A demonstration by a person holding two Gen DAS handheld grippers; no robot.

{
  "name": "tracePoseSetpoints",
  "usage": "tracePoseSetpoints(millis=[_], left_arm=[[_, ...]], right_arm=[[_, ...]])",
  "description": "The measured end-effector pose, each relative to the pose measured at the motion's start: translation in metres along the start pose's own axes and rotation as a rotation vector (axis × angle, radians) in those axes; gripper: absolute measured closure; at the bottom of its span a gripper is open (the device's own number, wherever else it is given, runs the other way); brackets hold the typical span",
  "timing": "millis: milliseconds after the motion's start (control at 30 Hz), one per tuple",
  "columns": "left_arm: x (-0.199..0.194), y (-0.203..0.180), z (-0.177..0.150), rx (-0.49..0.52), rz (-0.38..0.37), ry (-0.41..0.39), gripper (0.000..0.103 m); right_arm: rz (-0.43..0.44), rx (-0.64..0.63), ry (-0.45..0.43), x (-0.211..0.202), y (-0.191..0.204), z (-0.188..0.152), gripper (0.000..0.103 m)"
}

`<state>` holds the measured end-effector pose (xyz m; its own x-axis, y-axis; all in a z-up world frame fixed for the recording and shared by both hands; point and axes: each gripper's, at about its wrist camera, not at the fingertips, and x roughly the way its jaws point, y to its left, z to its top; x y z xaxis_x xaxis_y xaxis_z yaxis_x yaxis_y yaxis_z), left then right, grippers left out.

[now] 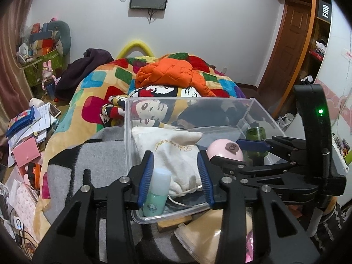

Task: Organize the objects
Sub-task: 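Open both grippers to release the pink container and mint bottle into the box, then grasp the white round jar with the right gripper while the left grasps the beige tape roll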

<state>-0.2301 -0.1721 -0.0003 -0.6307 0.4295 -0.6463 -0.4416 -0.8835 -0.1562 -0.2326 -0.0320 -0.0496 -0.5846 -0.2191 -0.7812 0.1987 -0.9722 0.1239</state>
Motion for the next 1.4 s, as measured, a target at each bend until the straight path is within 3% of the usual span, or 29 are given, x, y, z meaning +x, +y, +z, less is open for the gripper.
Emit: tracePoseSetpoints(millis=[267,533,667,1000,1400], left_arm=[[-0.017,-0.006,-0.001,0.023,0.01,-0.032,0.046],[-0.028,-0.009,-0.003,0.024,0.026,-0.041,0.038],[-0.033,-0.012,-0.005,0.028,0.033,-0.046,0.032],[-0.048,-0.027,-0.012,0.056,0.043,-0.052,0.022],[-0.045,-0.04,-0.034,0.073,0.034,0.007,0.02]], right_arm=[[-0.037,-0.022,-0.042,-0.015,0.006,-0.002,0.034],[-0.098,-0.061,-0.124,-0.043,0.011,-0.009,0.029],[-0.116,-0.047,-0.166,-0.059,0.008,-0.014,0.019],[-0.128,-0.011,-0.208,-0.086,-0.001,-0.029,0.019],[-0.129,0.003,-0.229,-0.111,-0.011,-0.06,0.019]])
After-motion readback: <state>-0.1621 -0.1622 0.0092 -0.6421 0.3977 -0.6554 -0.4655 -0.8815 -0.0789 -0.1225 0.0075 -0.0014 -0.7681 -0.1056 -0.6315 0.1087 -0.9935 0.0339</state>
